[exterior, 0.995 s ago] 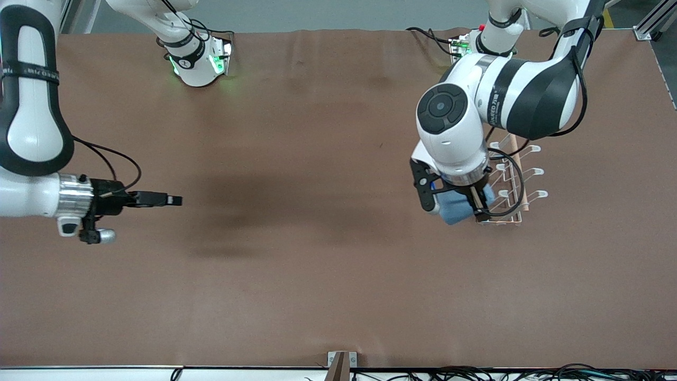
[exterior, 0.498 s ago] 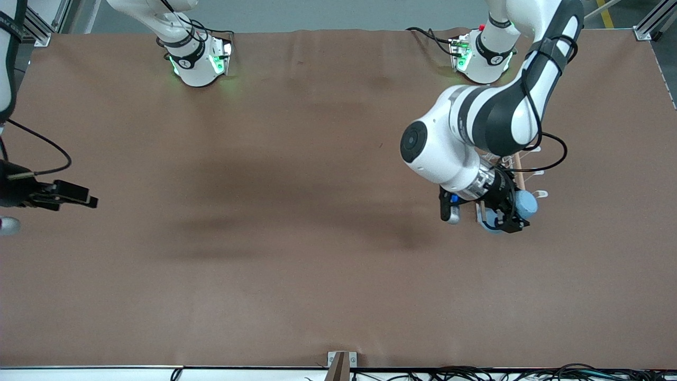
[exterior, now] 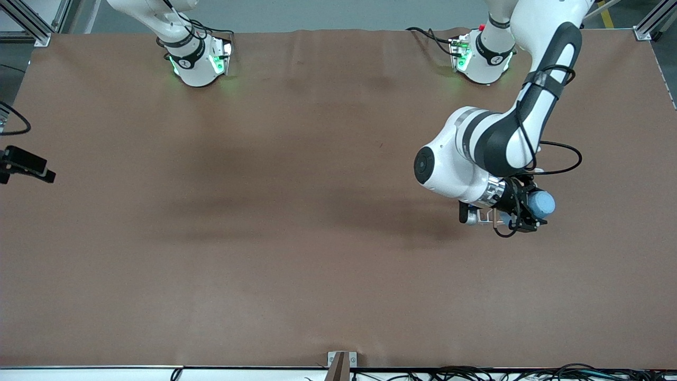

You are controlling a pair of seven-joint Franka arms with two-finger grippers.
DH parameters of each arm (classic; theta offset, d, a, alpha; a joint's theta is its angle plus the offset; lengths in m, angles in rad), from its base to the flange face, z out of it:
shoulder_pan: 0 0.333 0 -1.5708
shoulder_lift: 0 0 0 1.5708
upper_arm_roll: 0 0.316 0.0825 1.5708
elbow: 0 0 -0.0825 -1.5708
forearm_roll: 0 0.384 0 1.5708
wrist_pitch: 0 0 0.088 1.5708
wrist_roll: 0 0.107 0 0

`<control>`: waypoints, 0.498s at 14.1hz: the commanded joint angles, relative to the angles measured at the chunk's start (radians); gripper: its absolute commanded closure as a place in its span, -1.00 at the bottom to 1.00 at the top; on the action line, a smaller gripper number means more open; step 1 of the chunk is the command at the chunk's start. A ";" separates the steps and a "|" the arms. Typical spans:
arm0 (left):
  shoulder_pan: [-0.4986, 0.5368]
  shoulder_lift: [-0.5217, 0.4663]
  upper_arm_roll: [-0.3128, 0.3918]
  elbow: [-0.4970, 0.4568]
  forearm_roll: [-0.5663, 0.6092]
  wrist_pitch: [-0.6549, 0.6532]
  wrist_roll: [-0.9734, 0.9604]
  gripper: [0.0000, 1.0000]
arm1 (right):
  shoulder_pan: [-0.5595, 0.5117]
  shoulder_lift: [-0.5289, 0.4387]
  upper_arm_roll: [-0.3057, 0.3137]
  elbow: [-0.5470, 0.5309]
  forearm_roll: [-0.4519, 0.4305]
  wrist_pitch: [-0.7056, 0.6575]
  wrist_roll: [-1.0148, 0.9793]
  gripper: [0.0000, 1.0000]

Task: Hang cup on cup holder
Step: 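Lower the cup onto a rack hook with the left gripper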

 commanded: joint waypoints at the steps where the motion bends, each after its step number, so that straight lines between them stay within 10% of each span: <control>1: -0.023 -0.018 -0.004 -0.046 0.026 -0.036 0.011 0.71 | -0.009 -0.181 0.016 -0.264 -0.046 0.119 0.017 -0.98; 7: -0.070 0.002 -0.003 -0.095 0.029 -0.080 -0.095 0.74 | -0.012 -0.201 0.017 -0.233 -0.073 0.098 0.022 -0.98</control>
